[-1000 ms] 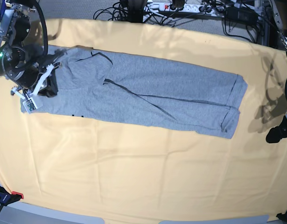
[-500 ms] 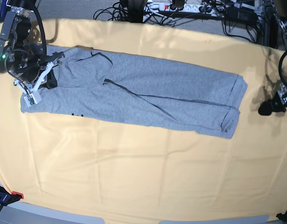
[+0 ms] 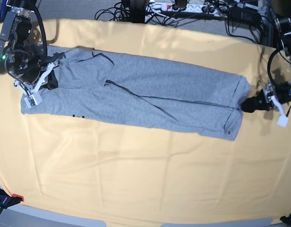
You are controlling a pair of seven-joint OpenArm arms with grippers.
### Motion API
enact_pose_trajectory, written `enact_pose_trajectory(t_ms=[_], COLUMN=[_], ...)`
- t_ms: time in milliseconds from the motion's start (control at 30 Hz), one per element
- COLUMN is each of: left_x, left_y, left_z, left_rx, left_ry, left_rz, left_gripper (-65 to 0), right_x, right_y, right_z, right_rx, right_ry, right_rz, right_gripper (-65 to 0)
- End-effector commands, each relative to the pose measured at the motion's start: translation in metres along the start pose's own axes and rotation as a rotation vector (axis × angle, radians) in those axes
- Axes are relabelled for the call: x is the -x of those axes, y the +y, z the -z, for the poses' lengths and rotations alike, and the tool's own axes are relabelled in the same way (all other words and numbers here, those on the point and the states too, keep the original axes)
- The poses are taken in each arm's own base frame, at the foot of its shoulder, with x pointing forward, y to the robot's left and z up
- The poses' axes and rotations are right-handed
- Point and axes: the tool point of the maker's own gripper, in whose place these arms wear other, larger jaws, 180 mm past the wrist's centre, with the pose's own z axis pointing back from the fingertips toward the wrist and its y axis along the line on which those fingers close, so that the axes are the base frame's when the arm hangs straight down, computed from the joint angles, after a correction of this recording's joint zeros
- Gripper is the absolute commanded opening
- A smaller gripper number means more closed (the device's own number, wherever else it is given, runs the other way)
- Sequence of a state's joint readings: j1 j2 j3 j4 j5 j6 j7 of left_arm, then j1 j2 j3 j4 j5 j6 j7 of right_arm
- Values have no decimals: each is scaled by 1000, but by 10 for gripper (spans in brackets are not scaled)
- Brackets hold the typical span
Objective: Layout the t-shirt on the table in an organized manner, then fold the t-shirt properly
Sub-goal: 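Grasp the folded shirt end with the left gripper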
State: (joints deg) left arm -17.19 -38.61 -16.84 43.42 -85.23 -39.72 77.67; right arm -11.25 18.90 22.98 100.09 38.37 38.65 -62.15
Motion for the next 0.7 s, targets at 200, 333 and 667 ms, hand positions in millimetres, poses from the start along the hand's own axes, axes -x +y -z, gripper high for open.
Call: enact_pose_trajectory(t_ms=[200,333,667], left_x=[-22,-6,38], left_y=[-14,-21,-37], left_z=[28,45,77], left_rx=[16,55,118], left_ry=[-30,19,207], left_rz=[62,47,50], left_gripper=[-245,-245,-270], right_x=[-11,-11,-11], right_y=[-5,-5,-5], right_z=[-5,-5,-5], right_rx=[9,10,9], right_ry=[-28,-28,-28], right_rz=[-20,-21,-20], right_gripper=[-650,-650,-650])
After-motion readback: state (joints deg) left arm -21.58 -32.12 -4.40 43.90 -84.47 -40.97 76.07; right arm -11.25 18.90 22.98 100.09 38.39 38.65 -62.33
